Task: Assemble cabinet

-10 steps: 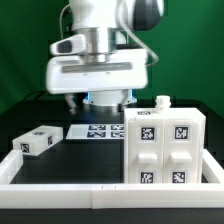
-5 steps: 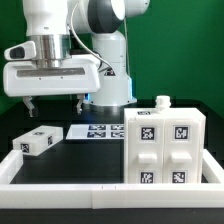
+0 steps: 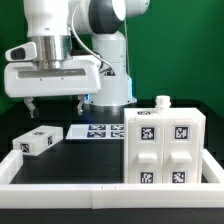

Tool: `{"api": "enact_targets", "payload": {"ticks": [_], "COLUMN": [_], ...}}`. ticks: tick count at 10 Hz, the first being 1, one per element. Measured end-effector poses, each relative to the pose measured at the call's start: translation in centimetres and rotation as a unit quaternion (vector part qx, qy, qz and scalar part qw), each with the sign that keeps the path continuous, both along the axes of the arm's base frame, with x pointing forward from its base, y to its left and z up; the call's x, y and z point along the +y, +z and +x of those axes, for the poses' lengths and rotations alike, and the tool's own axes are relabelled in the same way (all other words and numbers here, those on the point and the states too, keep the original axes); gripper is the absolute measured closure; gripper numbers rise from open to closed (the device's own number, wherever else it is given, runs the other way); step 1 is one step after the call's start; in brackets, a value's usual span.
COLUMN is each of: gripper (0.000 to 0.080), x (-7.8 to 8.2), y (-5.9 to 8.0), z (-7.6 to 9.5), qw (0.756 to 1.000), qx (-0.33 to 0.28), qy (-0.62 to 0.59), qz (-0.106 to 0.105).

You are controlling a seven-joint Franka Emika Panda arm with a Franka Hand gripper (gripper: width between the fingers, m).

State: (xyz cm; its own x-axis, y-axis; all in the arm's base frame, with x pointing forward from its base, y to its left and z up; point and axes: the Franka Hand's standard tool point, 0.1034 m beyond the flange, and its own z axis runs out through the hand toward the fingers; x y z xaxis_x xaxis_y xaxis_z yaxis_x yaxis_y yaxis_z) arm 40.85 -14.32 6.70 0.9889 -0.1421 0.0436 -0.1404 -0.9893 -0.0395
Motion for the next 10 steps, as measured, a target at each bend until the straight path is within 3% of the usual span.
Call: {"api": "enact_targets", "payload": {"ticks": [4,7,10], "gripper": [0.0002,0.0002,0.0002], "x": [-3.2,-4.7,-4.8], "y": [-2.3,-2.6,-3.9], "z": [-2.0,-2.7,-3.0], "qw": [0.999,1.0,0.999], "qx": [0.011,0.015,0.011], "qy": [-0.032,-0.017,-0.014], "qz": [-0.013,-0.017,-0.027]}}
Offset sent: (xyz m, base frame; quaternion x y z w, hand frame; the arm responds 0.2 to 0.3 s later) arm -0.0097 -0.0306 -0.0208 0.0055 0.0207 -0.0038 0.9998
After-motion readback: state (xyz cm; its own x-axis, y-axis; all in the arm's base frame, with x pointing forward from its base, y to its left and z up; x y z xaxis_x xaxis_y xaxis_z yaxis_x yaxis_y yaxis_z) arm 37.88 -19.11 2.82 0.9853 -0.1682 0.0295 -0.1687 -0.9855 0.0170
